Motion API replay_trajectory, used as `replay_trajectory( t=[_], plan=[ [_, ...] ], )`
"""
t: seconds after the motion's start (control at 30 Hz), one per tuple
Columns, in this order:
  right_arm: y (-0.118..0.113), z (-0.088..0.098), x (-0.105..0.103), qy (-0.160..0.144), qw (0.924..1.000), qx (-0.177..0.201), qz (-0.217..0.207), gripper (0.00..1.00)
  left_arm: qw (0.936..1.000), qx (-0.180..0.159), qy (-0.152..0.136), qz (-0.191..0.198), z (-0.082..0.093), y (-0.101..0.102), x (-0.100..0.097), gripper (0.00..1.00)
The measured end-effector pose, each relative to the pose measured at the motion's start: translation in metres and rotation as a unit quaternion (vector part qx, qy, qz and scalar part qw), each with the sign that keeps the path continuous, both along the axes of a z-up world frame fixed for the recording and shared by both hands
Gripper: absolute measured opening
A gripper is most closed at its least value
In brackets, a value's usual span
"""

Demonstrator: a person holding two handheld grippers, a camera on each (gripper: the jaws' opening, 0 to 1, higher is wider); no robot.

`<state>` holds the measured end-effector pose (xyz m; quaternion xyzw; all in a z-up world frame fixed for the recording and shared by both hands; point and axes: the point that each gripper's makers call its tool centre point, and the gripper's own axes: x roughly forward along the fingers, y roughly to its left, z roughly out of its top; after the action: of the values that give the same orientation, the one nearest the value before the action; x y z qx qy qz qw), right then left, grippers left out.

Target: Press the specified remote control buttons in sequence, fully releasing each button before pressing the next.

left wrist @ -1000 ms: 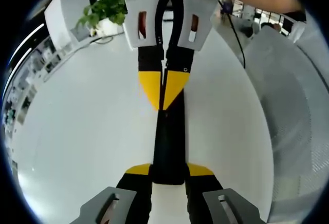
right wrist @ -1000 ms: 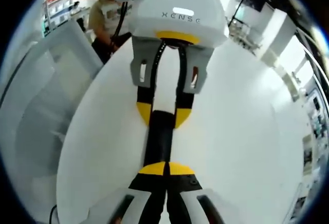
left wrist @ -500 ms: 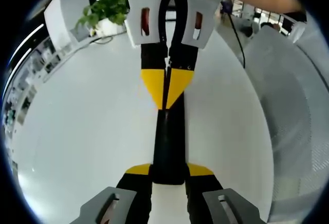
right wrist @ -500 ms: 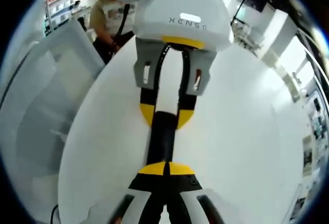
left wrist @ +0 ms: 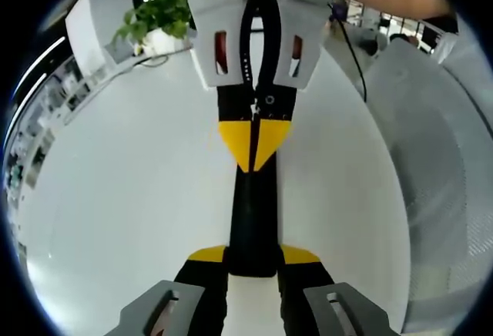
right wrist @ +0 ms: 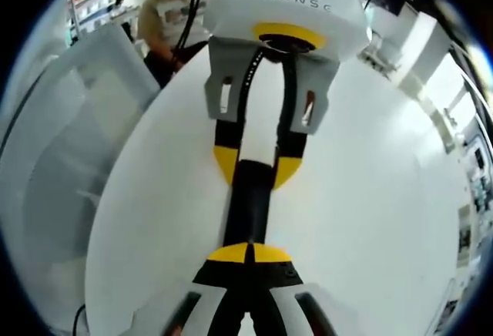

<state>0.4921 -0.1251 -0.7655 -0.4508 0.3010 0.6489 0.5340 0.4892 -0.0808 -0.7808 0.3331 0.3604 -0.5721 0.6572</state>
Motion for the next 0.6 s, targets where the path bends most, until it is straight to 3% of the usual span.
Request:
replay_trajectory(
  t=[0.6],
  plan=[
    [0.0016,-0.0069,-0.0008,0.006,0.9999,-0.008,0.007,0.00,1.0000,-0.002,-0.001,0.001,-0.0002,0.0008,0.0001,0.24]
  ],
)
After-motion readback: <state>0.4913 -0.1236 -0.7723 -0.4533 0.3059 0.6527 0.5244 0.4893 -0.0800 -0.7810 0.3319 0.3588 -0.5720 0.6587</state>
